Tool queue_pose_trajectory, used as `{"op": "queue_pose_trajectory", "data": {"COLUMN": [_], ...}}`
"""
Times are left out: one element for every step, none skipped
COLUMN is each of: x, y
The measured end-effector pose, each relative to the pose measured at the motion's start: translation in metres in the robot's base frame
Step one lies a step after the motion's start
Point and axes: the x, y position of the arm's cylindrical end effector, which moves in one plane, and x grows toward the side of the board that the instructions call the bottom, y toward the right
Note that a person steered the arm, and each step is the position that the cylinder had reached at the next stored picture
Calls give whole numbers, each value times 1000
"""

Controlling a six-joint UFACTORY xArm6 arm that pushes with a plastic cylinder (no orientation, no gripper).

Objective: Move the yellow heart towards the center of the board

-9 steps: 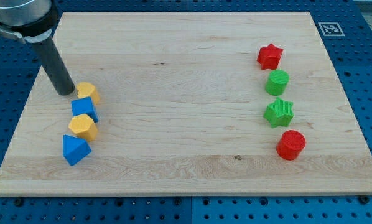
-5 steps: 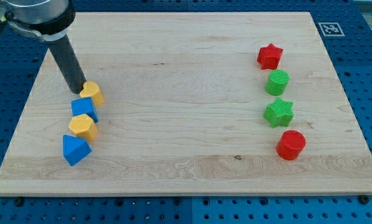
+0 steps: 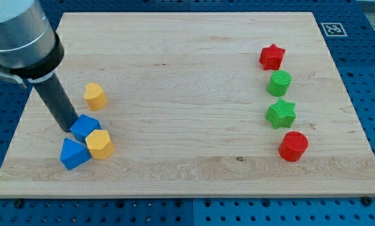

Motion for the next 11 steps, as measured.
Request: {"op": "queue_pose_trajectory", "data": {"x": [-12, -36, -47, -47, -46, -47, -61, -62, -62, -62, -66], "y": [-2, -15, -8, 16, 46, 63, 62, 62, 64, 93, 105]}}
